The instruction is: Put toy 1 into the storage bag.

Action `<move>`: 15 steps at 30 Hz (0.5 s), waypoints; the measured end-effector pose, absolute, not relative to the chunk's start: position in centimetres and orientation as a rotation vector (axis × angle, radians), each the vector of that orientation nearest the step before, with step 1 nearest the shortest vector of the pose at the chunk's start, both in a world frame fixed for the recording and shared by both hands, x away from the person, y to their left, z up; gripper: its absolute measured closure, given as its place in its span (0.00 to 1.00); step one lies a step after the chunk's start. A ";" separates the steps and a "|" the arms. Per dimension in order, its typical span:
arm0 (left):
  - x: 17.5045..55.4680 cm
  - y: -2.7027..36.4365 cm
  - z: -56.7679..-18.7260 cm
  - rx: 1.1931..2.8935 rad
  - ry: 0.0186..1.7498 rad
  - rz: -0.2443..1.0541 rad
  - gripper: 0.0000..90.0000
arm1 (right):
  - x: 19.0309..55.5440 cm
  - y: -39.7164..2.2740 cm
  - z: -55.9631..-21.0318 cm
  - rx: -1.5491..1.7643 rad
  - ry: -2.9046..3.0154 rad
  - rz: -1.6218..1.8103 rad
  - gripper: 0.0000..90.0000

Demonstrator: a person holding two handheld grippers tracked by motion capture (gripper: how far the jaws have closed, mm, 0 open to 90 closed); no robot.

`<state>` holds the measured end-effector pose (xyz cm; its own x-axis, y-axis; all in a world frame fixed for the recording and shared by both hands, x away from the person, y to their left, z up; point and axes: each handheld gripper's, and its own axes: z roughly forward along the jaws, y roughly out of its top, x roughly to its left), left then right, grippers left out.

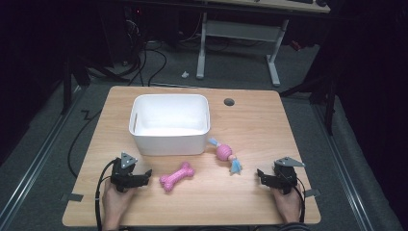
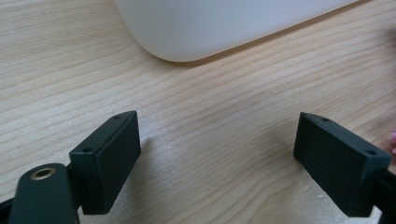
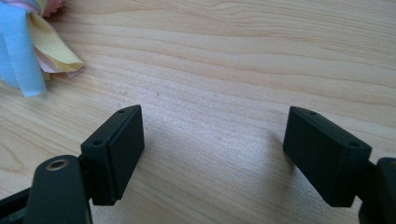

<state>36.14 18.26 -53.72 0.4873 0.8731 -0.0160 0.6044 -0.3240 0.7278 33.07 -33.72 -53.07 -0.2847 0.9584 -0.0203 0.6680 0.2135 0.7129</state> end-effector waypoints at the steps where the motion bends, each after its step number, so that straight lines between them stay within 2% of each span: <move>1: 36.1 18.3 -53.7 2.051 1.214 0.505 0.17 | 33.1 -33.7 -53.1 1.503 2.030 0.833 0.23; 15: 36.1 18.2 -53.7 2.044 1.224 0.507 0.17 | 33.0 -33.7 -53.1 1.511 2.024 0.831 0.23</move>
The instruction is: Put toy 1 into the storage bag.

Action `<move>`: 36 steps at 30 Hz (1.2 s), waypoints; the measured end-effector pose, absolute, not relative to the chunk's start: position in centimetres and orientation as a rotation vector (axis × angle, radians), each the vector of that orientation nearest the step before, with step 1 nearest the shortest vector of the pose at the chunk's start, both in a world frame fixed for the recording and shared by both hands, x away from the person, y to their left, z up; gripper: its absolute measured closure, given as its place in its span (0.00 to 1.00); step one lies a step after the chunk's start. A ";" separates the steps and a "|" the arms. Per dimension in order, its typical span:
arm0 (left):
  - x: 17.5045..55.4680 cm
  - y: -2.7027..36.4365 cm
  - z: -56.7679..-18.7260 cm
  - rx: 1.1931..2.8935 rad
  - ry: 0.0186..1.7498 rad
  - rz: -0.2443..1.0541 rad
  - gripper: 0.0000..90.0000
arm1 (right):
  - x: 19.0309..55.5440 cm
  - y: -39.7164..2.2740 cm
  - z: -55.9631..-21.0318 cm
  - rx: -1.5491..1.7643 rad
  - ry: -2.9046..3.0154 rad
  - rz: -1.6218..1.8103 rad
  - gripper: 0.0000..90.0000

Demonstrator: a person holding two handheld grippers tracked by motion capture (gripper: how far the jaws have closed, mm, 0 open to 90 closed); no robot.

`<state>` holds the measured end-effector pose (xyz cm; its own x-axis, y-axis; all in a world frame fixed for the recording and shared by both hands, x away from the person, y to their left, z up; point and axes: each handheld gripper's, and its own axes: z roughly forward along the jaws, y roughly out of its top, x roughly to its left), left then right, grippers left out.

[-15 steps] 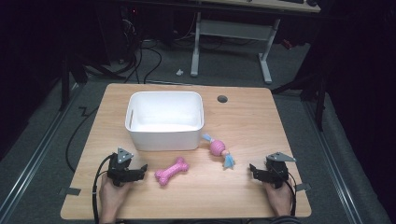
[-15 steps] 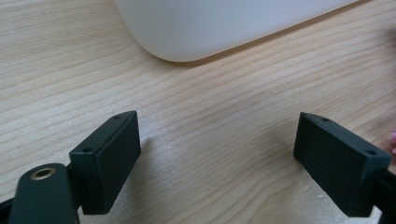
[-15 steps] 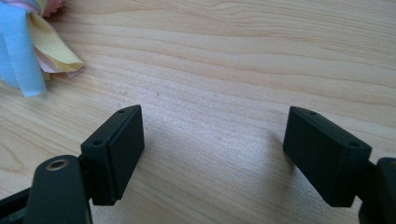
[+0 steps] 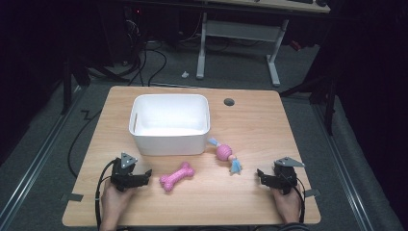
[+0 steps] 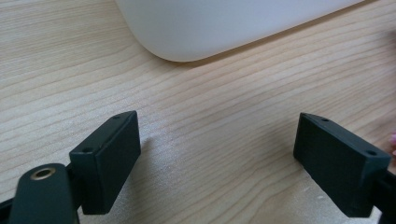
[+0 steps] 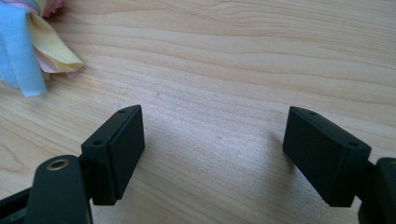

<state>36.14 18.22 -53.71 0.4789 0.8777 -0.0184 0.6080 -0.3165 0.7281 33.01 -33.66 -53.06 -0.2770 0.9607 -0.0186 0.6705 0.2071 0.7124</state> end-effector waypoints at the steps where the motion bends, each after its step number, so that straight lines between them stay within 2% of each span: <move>1: 36.1 18.3 -53.7 2.048 1.218 0.506 0.17 | 33.0 -33.7 -53.1 1.511 2.024 0.831 0.23; 13: 36.0 18.2 -53.7 2.059 1.195 0.501 0.18 | 33.0 -33.6 -53.1 1.514 2.022 0.831 0.23; 24: 35.5 18.3 -53.3 2.051 1.154 0.490 0.24 | 33.0 -33.6 -53.1 1.514 2.022 0.831 0.23; 27: 35.4 18.4 -53.2 2.042 1.151 0.479 0.28 | 33.0 -33.6 -53.1 1.515 2.022 0.831 0.23; 36: 34.5 18.9 -52.3 2.028 1.114 0.443 0.28 | 33.0 -33.6 -53.1 1.514 2.022 0.831 0.23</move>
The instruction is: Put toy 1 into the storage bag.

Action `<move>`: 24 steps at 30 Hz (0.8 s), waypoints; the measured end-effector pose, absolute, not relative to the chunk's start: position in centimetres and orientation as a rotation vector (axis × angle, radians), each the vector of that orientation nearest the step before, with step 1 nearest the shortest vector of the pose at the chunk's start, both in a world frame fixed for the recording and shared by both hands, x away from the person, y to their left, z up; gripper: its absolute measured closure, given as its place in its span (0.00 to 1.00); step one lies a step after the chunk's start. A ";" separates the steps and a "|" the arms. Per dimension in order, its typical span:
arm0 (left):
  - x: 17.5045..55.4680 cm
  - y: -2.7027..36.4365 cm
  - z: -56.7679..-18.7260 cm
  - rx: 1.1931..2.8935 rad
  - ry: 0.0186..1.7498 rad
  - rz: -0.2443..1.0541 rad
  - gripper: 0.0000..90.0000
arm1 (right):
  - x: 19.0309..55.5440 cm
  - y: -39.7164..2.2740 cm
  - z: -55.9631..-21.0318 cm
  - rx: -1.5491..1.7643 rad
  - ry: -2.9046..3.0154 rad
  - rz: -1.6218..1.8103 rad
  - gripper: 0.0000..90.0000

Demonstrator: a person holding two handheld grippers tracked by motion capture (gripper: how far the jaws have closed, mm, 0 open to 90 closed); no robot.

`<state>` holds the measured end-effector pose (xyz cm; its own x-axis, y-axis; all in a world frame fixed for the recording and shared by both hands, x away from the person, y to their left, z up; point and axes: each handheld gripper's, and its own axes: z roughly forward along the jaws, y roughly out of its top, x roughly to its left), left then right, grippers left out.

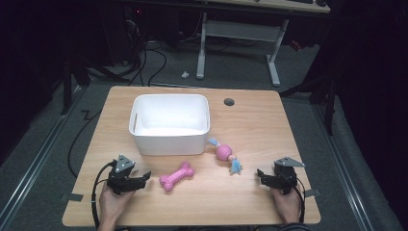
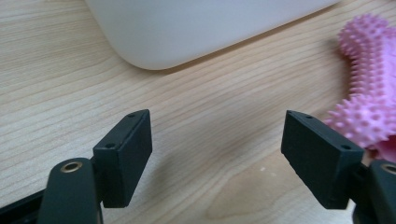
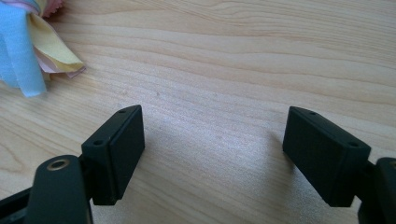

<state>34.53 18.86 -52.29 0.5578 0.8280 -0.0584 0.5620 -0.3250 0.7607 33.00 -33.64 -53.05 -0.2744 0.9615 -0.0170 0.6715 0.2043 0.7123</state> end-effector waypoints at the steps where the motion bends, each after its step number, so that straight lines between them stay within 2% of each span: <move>1: 34.4 18.8 -52.2 2.029 1.111 0.439 0.28 | 33.0 -33.6 -53.1 1.515 2.022 0.831 0.23; 10: 33.7 18.4 -50.2 2.030 1.058 0.418 0.35 | 33.0 -33.6 -53.1 1.515 2.022 0.831 0.23; 24: 33.8 14.9 -48.5 2.123 0.951 0.355 0.31 | 33.0 -33.6 -53.1 1.514 2.022 0.831 0.23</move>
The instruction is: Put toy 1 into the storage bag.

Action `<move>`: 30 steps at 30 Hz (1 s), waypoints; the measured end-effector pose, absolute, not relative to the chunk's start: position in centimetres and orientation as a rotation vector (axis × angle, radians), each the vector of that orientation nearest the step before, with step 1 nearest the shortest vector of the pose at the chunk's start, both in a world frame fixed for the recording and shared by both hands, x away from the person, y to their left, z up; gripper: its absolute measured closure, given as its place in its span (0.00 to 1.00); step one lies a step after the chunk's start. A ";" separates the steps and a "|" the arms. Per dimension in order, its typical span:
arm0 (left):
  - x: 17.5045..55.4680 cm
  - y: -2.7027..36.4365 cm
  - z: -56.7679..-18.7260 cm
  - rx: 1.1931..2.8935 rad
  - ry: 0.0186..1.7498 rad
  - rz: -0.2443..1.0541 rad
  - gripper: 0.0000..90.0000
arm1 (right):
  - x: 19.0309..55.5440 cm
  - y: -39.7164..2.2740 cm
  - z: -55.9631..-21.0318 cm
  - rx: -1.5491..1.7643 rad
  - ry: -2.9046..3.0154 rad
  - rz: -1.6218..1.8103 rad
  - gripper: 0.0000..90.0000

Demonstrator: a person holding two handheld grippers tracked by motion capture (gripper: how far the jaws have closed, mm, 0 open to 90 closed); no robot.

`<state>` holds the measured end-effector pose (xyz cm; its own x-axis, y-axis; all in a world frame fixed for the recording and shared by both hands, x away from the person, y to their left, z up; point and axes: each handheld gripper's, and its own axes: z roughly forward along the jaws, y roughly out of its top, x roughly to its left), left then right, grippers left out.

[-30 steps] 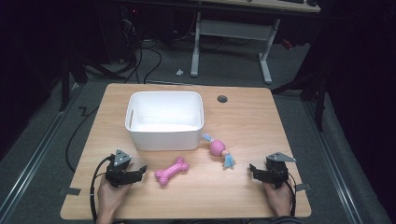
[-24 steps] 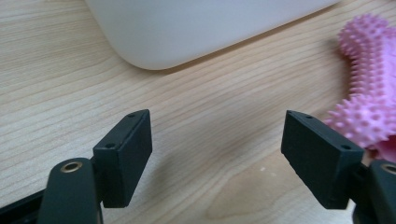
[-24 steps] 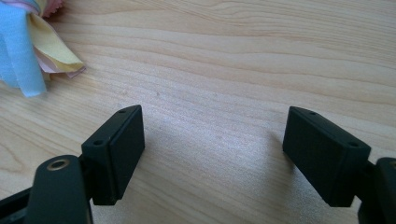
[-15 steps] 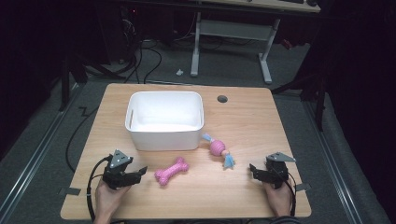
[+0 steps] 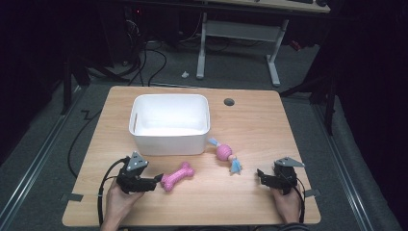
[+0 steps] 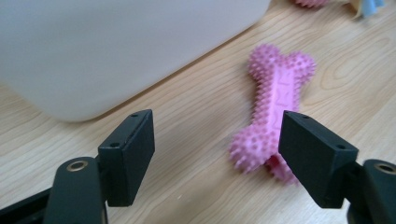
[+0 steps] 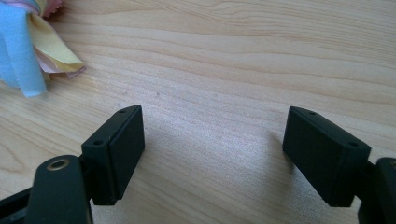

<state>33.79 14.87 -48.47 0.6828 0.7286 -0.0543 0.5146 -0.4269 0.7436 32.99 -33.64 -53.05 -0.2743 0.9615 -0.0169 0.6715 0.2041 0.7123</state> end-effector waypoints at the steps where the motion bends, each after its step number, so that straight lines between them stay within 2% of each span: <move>1: 33.9 14.4 -48.3 2.136 0.937 0.356 0.31 | 33.0 -33.6 -53.1 1.514 2.022 0.831 0.23; 25: 35.6 7.8 -49.6 2.324 0.786 0.293 0.38 | 33.0 -33.6 -53.1 1.515 2.023 0.832 0.23; 30: 36.0 6.8 -50.3 2.365 0.774 0.274 0.44 | 33.0 -33.6 -53.1 1.514 2.022 0.832 0.23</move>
<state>36.00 6.80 -50.26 0.8062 0.5916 0.0025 0.4612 -0.6312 0.6236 32.99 -33.64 -53.05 -0.2749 0.9613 -0.0167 0.6715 0.2044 0.7123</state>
